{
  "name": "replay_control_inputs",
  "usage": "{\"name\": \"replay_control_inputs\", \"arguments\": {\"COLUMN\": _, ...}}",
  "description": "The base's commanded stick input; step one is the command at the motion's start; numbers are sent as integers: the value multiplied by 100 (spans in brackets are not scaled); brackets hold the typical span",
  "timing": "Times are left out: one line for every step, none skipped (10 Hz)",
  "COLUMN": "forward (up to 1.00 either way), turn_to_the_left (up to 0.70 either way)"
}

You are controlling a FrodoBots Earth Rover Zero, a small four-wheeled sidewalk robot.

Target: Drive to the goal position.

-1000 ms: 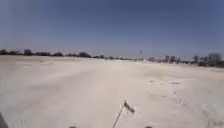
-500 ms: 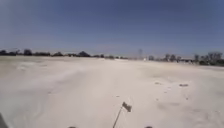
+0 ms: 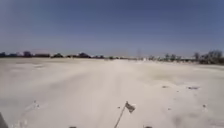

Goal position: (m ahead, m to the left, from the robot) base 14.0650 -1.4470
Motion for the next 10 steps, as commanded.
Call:
{"name": "replay_control_inputs", "arguments": {"forward": 70, "turn_to_the_left": 0}}
{"name": "replay_control_inputs", "arguments": {"forward": 70, "turn_to_the_left": 0}}
{"name": "replay_control_inputs", "arguments": {"forward": 70, "turn_to_the_left": 0}}
{"name": "replay_control_inputs", "arguments": {"forward": 70, "turn_to_the_left": 0}}
{"name": "replay_control_inputs", "arguments": {"forward": 70, "turn_to_the_left": 0}}
{"name": "replay_control_inputs", "arguments": {"forward": 70, "turn_to_the_left": 0}}
{"name": "replay_control_inputs", "arguments": {"forward": 70, "turn_to_the_left": 0}}
{"name": "replay_control_inputs", "arguments": {"forward": 70, "turn_to_the_left": 0}}
{"name": "replay_control_inputs", "arguments": {"forward": 70, "turn_to_the_left": 0}}
{"name": "replay_control_inputs", "arguments": {"forward": 70, "turn_to_the_left": 0}}
